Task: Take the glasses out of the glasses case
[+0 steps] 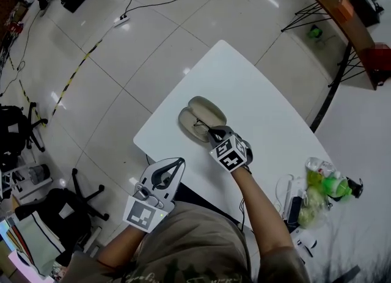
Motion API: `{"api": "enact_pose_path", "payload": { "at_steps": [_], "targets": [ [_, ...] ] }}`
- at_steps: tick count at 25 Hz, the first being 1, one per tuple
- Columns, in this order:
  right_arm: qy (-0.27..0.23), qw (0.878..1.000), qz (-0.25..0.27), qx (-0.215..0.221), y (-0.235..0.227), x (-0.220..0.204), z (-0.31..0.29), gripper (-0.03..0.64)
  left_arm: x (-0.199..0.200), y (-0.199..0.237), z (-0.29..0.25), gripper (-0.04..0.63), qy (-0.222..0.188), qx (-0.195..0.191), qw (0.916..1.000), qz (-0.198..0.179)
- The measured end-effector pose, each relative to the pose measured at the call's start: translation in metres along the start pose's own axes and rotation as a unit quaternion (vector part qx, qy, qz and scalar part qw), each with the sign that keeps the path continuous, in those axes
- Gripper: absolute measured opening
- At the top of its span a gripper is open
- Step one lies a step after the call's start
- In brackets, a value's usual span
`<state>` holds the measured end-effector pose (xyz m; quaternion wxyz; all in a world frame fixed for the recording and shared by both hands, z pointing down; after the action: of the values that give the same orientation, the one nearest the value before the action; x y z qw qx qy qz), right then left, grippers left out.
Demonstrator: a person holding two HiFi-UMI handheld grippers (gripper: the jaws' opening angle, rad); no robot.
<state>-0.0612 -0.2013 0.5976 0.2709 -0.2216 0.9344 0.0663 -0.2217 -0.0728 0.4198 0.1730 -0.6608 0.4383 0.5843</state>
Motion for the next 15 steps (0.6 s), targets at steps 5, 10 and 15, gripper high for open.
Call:
{"api": "enact_pose_path", "payload": {
  "at_steps": [5,10,15],
  "targets": [
    [-0.002,1.0,-0.029,-0.01,0.001,-0.014,0.015,0.018,0.0,-0.007,-0.006,0.009,0.008,-0.01,0.9999,-0.003],
    [0.02,0.998,-0.042,-0.031,0.0,-0.032,0.028,0.018,-0.001,-0.015,-0.01,0.009,0.012,-0.025,0.9996,-0.005],
    [0.033,0.998,-0.042,-0.041,0.006,-0.052,0.041,0.018,-0.002,-0.026,-0.015,0.009,0.008,-0.043,0.999,-0.007]
  ]
}}
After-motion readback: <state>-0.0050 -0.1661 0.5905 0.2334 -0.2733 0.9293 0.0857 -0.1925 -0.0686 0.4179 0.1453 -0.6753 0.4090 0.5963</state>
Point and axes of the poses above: the fingertips, and each gripper's own axes: z backward along the fingers, y to its left, x out of its top, the point moved 9 cm from there along z, backward along the fingers, and after that the axes turned 6 degrees about -x, right-handed, at the moved point
